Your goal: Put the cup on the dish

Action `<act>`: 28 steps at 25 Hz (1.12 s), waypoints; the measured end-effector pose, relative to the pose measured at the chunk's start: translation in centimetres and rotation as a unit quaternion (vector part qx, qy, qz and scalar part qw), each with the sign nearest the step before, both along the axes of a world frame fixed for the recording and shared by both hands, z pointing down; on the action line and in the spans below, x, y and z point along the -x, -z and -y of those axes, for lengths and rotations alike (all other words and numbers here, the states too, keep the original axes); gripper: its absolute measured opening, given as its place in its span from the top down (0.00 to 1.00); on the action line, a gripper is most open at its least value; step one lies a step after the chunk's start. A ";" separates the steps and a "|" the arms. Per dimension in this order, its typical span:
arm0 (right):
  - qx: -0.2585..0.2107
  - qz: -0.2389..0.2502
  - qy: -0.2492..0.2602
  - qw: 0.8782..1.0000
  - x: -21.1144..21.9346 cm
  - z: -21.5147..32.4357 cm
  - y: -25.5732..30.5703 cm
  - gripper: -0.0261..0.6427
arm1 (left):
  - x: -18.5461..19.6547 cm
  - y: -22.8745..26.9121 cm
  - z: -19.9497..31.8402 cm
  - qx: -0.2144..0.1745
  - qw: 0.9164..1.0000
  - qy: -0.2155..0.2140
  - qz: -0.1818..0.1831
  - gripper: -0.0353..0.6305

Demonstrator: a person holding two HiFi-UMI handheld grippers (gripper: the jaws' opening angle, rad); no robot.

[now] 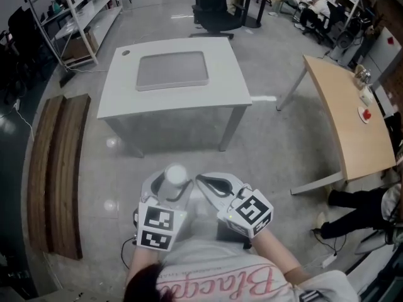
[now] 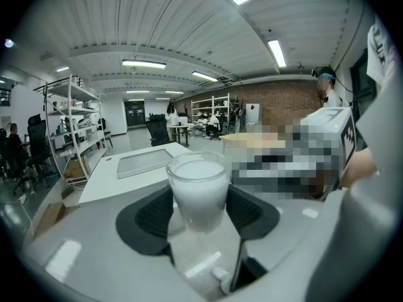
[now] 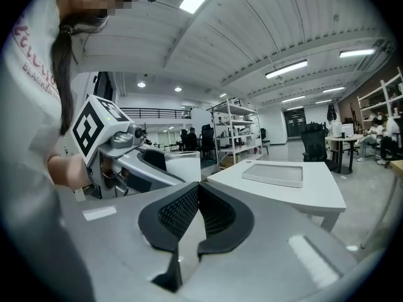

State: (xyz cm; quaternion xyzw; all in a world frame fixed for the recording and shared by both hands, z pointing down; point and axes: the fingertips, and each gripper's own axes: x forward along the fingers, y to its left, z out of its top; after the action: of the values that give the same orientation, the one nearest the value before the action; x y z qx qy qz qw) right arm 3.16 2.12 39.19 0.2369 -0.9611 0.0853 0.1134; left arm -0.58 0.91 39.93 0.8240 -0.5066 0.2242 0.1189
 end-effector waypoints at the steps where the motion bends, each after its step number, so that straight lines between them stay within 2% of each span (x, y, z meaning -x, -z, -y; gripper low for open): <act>1: 0.000 -0.005 0.002 1.000 0.0 0.7 0.0 0.96 | 0.0 0.1 0.7 -0.002 1.000 0.002 0.000 0.56; 13: -0.035 -0.019 0.061 0.997 1.8 7.9 0.5 0.96 | 1.2 0.5 8.1 -0.025 0.999 0.032 0.000 0.56; 28: -0.014 -0.021 0.053 0.998 2.2 10.5 -0.6 0.96 | 2.0 -1.4 10.0 0.001 0.999 0.035 -0.016 0.56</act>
State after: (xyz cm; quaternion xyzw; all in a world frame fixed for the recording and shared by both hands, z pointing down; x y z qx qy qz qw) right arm 1.00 -8.40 39.77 0.1889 -0.9708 0.0611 0.1347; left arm -2.58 -9.05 41.35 0.8093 -0.5328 0.2070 0.1357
